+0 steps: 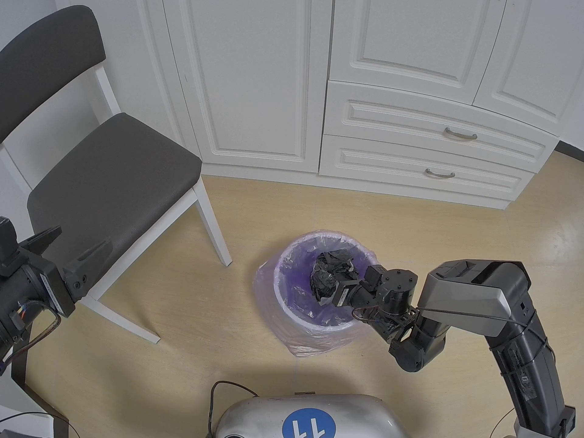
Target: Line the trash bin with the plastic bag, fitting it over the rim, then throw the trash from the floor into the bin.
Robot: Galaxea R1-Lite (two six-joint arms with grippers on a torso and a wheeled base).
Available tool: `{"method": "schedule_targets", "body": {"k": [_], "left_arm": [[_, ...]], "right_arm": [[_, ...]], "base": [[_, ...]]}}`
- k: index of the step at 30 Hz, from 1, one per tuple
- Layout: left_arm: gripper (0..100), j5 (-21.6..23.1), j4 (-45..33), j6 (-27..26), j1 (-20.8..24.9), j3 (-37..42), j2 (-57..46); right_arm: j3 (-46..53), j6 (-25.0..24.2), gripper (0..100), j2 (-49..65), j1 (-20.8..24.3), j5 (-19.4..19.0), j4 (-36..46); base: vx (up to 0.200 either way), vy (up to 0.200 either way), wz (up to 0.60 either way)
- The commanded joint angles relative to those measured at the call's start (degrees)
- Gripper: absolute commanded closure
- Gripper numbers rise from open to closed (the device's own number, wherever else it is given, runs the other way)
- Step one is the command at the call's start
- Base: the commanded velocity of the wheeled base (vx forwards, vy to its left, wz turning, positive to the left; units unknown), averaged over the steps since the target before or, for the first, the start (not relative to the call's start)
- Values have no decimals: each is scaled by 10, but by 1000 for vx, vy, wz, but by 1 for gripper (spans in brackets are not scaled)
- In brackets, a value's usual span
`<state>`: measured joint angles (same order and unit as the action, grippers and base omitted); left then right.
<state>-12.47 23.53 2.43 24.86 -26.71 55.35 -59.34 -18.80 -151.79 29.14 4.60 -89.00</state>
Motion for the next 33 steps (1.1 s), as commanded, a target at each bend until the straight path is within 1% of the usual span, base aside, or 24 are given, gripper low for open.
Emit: {"method": "schedule_targets", "body": {"k": [1, 4, 5, 9, 16, 23, 30, 33], "left_arm": [[0, 0, 0, 0, 0, 0, 1], [0, 0, 0, -7, 0, 2, 1], [0, 0, 1, -17, 0, 7, 1], [0, 0, 2, -24, 0, 10, 1], [0, 0, 2, -24, 0, 10, 1], [0, 0, 2, -24, 0, 10, 0], [0, 0, 2, -24, 0, 10, 0], [0, 0, 2, -24, 0, 10, 0]], "right_arm": [[30, 1, 100, 32, 15, -3, -5], [40, 0, 100, 29, 26, -4, -6], [48, 0, 100, 22, 36, -4, -5], [45, 1, 100, 2, 40, -4, -5], [28, 0, 100, -11, 30, -4, 14], [-1, -1, 100, -29, 14, -4, 16], [-21, -5, 100, -34, 12, -4, 46], [-20, -5, 100, -34, 13, -4, 46]], "base": [[0, 0, 0], [0, 0, 0], [0, 0, 0], [0, 0, 0], [0, 0, 0], [0, 0, 0], [0, 0, 0], [0, 0, 0]]}}
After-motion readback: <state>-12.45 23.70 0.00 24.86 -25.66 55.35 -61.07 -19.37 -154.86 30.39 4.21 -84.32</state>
